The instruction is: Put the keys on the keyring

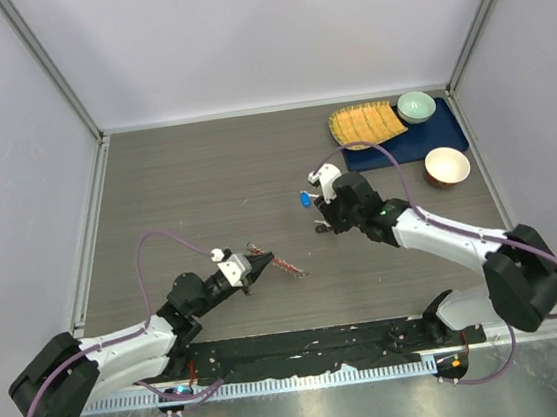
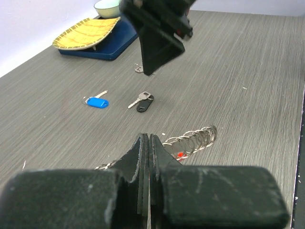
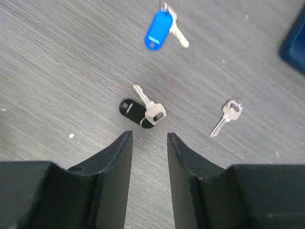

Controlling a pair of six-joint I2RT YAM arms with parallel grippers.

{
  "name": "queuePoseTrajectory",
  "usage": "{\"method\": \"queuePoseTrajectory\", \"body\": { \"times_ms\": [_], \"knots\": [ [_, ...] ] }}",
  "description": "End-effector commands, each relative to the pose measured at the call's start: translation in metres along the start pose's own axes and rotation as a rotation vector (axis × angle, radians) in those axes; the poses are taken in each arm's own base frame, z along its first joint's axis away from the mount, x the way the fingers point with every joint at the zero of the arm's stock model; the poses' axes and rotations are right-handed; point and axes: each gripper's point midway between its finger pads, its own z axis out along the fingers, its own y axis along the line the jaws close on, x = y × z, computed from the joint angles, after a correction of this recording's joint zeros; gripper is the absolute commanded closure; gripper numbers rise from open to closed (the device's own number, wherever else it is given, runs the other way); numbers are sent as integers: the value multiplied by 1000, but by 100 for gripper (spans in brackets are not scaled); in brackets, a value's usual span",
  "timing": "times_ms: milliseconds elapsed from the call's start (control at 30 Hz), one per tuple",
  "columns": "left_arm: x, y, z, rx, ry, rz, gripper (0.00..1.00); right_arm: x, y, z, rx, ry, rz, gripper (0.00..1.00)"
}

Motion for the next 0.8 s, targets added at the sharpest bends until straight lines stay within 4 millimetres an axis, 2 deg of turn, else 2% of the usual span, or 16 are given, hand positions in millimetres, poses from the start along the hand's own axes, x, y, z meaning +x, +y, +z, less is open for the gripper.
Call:
{"method": "queuePoseTrajectory", "body": {
  "times_ms": [0,33,100,133,167,267,300,333,433,500,767],
  "knots": [
    [-1,-6,-7,28,-52,39,100,-53,14,-30,-118,-216,-30,60],
    [-4,-7,-7,37,-64,48,100,-51,32,-34,-221,-240,-60,60],
    [-8,-14,-6,80,-81,65,100,-62,49,-42,-320,-320,-100,60],
    [-11,-16,-5,96,-93,68,100,-59,67,-50,-427,-355,-134,62],
    [-13,-19,-5,111,-101,72,100,-66,76,-57,-484,-410,-171,63],
    [-15,-29,-6,168,-112,81,100,-68,100,-75,-637,-480,-226,64],
    [-17,-30,-6,177,-119,79,100,-67,105,-79,-674,-491,-243,64],
    [-27,-30,-2,182,-141,86,100,-67,110,-84,-708,-501,-256,65],
    [-34,-31,-1,194,-159,91,100,-64,123,-94,-792,-530,-286,65],
    [-39,-32,0,202,-173,91,100,-70,128,-102,-815,-582,-308,65],
    [-55,-31,3,204,-213,79,100,-70,144,-107,-858,-644,-369,65]
  ]
}}
